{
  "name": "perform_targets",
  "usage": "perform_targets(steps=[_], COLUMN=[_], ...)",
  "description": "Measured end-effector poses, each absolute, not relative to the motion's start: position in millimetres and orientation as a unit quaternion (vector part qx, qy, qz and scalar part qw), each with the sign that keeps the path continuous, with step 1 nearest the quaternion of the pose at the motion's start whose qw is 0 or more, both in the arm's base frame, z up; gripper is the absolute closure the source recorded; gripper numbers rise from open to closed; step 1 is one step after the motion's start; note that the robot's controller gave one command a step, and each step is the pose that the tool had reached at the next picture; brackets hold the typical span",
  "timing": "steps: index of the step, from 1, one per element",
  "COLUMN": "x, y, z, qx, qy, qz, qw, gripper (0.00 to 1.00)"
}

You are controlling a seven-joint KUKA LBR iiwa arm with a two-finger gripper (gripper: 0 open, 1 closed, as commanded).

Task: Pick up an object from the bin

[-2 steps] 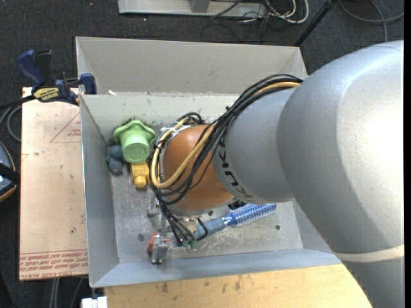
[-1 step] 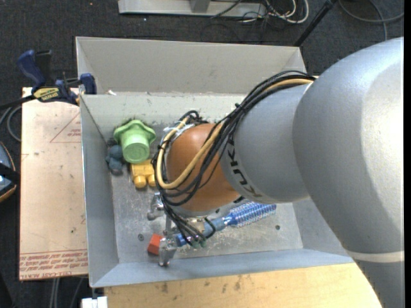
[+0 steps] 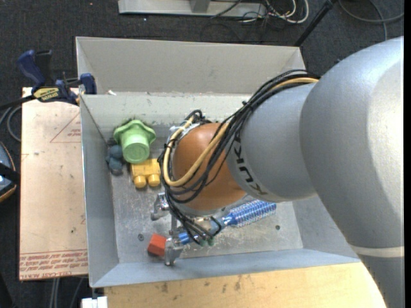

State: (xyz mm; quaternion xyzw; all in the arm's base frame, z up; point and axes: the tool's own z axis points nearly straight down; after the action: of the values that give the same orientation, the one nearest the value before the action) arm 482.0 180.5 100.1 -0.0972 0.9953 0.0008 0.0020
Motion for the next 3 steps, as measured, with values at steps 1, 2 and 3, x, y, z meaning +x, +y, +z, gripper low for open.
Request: perform_targets(steps=[1,2,3], x=[487.6,489.0,487.2], y=[204.7,192.4,191.0], z=[76.3,76.7,76.7], qx=[-0.086,-0.134,-0.134], qy=[0.996,0.991,0.991], qz=[0.002,0.006,0.004], qw=[0.012,0.014,0.009], gripper=[0.0,0.0,1.0])
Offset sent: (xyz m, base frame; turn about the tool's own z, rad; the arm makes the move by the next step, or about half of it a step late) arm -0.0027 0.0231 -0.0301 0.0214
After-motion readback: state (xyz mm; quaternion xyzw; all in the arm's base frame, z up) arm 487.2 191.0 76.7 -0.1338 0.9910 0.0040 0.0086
